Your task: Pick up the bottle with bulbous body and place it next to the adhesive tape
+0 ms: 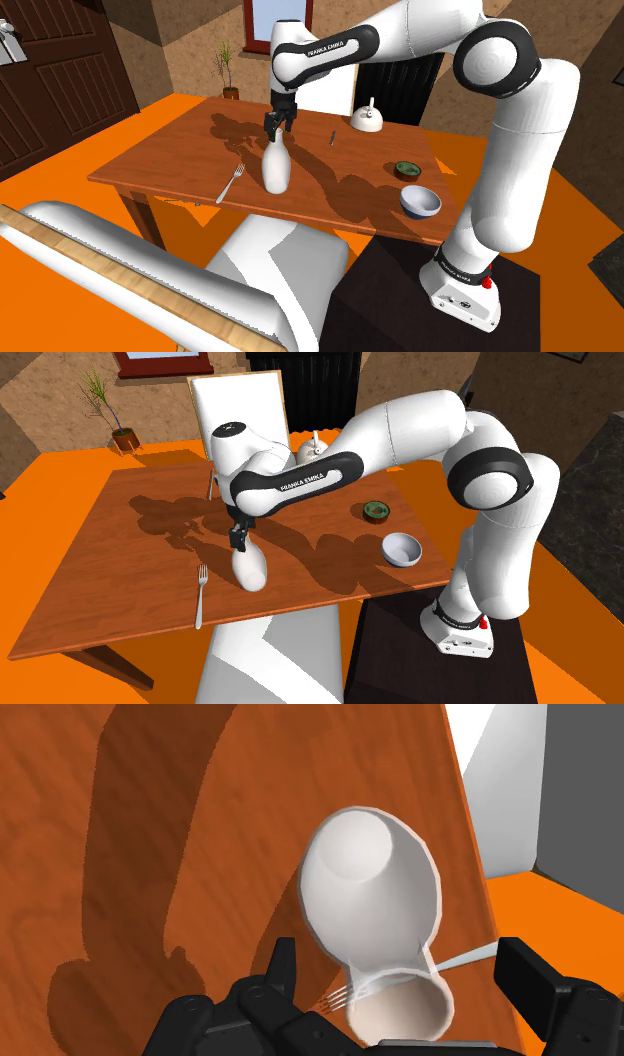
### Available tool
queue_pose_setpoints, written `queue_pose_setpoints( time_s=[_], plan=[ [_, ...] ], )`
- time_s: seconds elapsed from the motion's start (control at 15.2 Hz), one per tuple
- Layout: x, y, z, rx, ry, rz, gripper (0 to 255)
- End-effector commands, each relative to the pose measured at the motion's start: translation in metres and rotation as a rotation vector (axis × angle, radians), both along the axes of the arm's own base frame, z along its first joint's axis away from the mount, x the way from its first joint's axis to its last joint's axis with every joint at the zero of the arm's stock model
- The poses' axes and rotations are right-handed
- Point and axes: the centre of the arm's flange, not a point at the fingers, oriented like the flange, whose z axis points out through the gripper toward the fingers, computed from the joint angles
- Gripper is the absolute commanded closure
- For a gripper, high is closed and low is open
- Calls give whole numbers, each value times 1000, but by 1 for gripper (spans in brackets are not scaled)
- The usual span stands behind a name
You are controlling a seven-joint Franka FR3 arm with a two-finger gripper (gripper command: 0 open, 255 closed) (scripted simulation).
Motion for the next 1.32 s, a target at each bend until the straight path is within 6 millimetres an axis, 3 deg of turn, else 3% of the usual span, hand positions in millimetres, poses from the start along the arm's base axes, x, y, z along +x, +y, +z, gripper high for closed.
queue_pose_setpoints(
  time_s=[0.0,0.13,0.66,0.73,1.25],
  plan=[
    [1,1,-11,0,-1,0,0],
    [1,1,-19,0,-1,0,0],
    [1,1,-19,0,0,0,0],
    [1,1,-19,0,0,0,255],
    [1,1,-19,0,0,0,255]
  ],
)
